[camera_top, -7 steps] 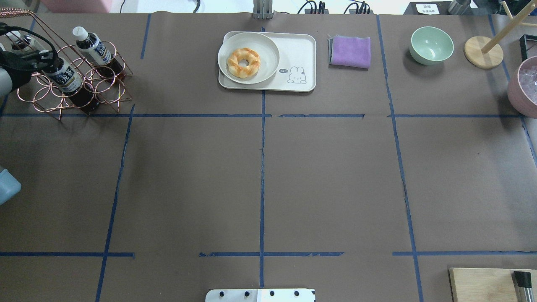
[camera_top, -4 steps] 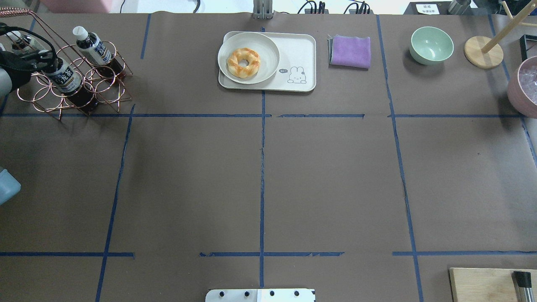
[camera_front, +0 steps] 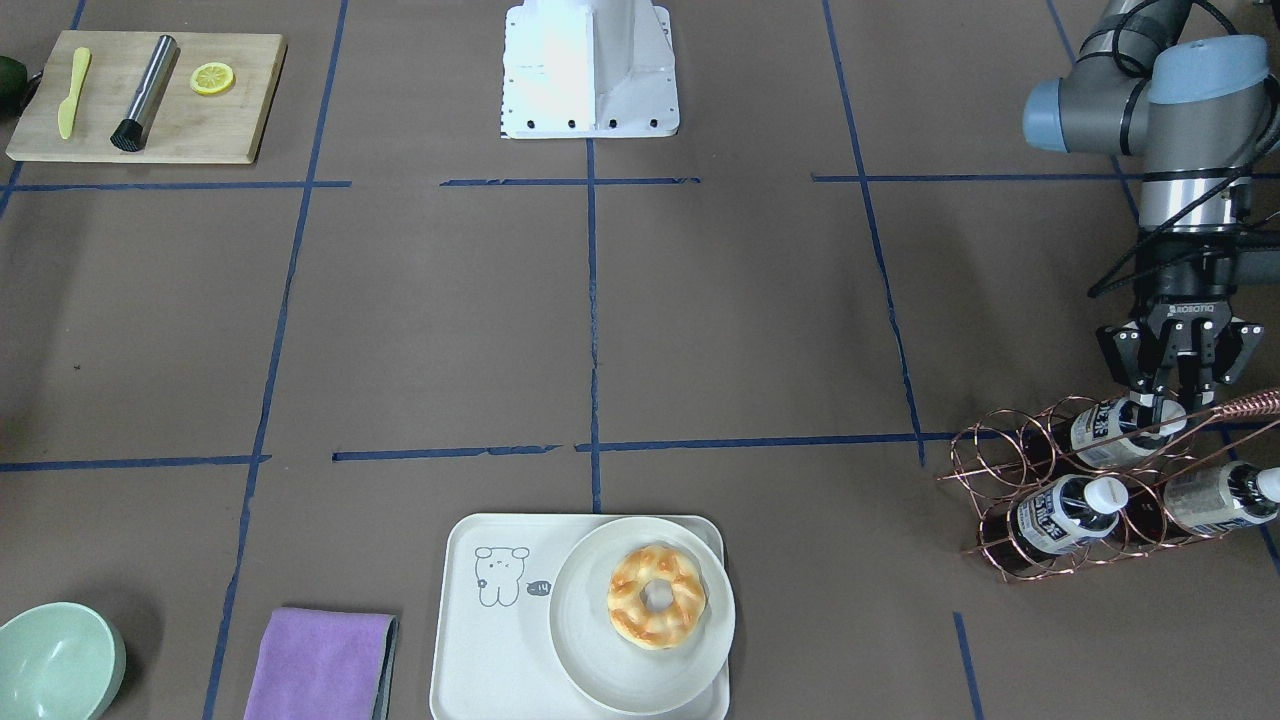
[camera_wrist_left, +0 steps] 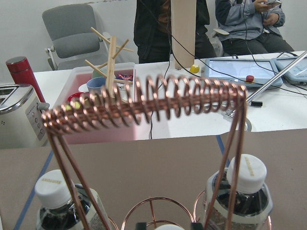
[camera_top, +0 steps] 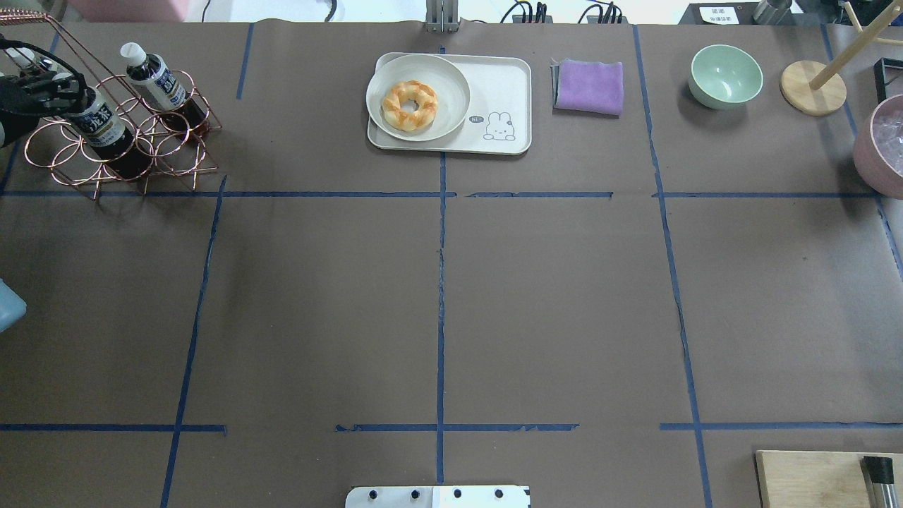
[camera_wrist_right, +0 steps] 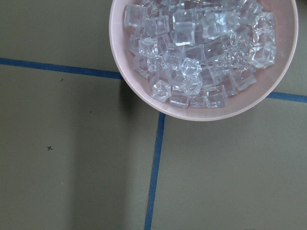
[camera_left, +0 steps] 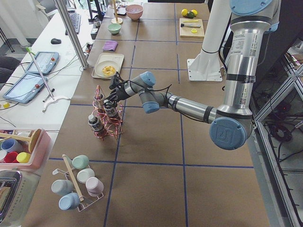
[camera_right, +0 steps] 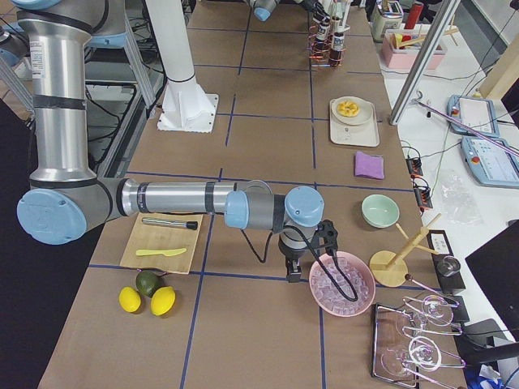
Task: Place tea on tray
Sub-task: 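Grasp a tea bottle in the rack with the left gripper and lift it out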
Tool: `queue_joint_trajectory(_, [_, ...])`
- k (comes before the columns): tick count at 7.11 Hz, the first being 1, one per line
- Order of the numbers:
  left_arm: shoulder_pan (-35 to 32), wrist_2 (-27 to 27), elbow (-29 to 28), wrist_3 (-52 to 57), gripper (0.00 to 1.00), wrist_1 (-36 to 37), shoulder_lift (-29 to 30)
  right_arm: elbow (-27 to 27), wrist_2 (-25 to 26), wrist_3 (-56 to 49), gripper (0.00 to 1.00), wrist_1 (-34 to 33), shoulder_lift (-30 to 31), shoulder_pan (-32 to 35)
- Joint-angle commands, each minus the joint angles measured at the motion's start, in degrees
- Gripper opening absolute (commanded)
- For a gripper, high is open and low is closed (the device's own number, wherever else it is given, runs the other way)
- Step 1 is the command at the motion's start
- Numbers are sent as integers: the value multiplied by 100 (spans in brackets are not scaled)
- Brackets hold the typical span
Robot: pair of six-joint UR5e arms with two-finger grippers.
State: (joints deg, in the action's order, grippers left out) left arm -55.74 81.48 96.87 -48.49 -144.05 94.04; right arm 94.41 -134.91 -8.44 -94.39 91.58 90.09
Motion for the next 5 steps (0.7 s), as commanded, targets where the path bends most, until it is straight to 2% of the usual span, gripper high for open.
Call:
queue_joint_trajectory(1, [-174,253,-28,278,0,-176,-87,-2,9,0,100,0,0,0])
queue_joint_trajectory(5, [-235,254,104,199,0,-281,-70,16,-9,17,100,0,0,0])
